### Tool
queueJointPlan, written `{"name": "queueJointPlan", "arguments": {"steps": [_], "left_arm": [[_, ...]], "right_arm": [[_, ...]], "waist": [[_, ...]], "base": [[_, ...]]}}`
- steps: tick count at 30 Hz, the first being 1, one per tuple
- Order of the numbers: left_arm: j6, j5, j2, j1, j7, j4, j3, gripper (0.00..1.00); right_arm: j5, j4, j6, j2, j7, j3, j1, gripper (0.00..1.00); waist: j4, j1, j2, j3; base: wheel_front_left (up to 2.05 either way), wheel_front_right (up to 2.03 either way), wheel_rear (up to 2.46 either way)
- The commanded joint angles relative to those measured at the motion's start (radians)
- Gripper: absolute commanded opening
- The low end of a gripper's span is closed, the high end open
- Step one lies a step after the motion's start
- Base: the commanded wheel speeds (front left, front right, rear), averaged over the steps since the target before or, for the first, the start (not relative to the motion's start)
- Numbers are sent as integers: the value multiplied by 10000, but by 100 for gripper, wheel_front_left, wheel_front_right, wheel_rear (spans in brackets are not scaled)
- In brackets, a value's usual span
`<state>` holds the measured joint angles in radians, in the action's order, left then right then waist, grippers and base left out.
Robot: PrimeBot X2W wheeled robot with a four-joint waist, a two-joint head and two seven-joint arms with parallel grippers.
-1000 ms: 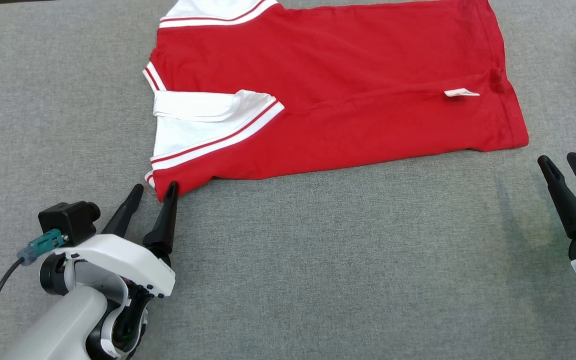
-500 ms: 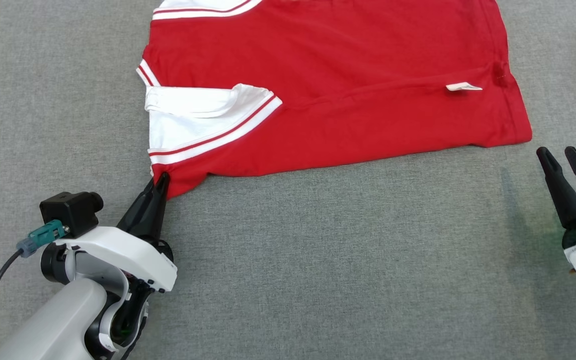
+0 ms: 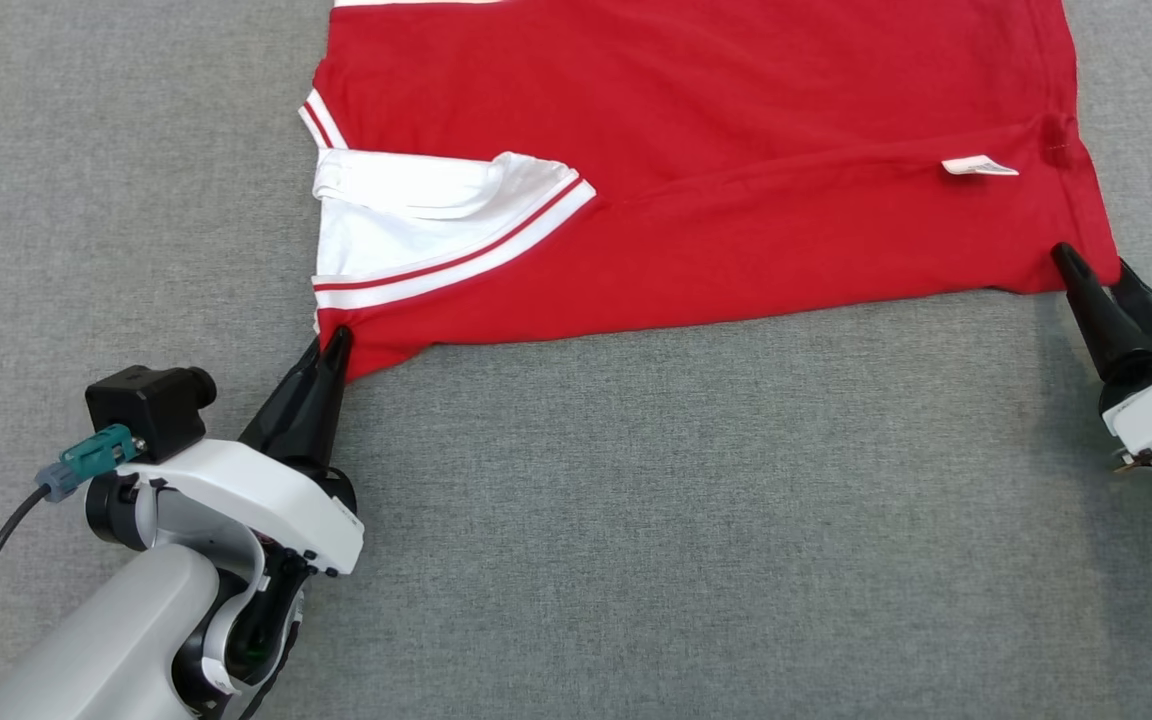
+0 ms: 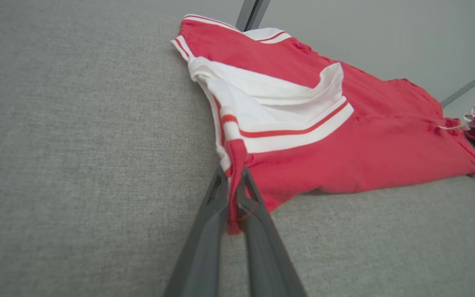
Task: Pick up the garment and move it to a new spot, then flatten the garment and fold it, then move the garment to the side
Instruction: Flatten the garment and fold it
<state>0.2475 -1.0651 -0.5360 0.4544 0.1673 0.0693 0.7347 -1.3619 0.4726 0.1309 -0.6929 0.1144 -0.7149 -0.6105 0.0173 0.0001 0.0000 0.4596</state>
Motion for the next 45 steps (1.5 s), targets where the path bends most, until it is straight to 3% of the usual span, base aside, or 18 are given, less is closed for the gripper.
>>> {"name": "queueJointPlan", "arguments": {"steps": [1, 12, 26, 32, 37, 38, 39, 40, 41, 42, 45], "left_arm": [[-15, 56, -16, 100, 28, 26, 8, 0], [-197, -114, -313, -574, 326, -267, -101, 0], [606, 103, -1103, -2555, 189, -2436, 594, 0], [954, -9, -1054, -3297, 380, -2907, 692, 0], [811, -251, -974, -3564, 359, -2704, 738, 0], [781, -282, -955, -3562, 334, -2570, 762, 0], [737, -272, -949, -3545, 300, -2465, 805, 0], [721, -269, -921, -3522, 296, -2376, 804, 0], [699, -297, -895, -3519, 271, -2293, 827, 0], [666, -312, -872, -3521, 226, -2226, 864, 0], [637, -421, -836, -3584, 87, -2083, 952, 49]], "right_arm": [[-85, -22, -5, 84, -86, -193, 24, 0], [-721, -1217, -11, -1359, 878, -573, 1045, 0], [-1154, -2771, -16, -3109, 1484, -312, 3709, 0], [-702, -3397, -16, -3200, 1520, 600, 5093, 0], [-353, -3608, -16, -2770, 1515, 1485, 6070, 0], [-340, -3604, -16, -2639, 1516, 1550, 6222, 7], [-282, -3587, -16, -2542, 1516, 1614, 6338, 25], [-221, -3557, -16, -2476, 1516, 1697, 6405, 49], [-146, -3512, -14, -2419, 1517, 1772, 6457, 100], [-11, -3461, -13, -2364, 1517, 1862, 6486, 100], [515, -3342, -13, -2203, 1516, 2261, 6670, 100]], "waist": [[66, -1, 0, -1], [118, -1, 0, -610], [263, -1, 0, -966], [272, -1, 0, -1007], [209, -1, 0, -1155], [200, -1, 0, -1188], [192, -1, 0, -1222], [178, -1, 0, -1254], [160, -1, 0, -1286], [142, -1, 0, -1310], [86, -1, 0, -1366]], "base": [[0, 0, 0], [0, 0, 0], [0, 0, 0], [0, 0, 0], [0, 0, 0], [0, 0, 0], [0, 0, 0], [0, 0, 0], [0, 0, 0], [0, 0, 0], [0, 0, 0]]}}
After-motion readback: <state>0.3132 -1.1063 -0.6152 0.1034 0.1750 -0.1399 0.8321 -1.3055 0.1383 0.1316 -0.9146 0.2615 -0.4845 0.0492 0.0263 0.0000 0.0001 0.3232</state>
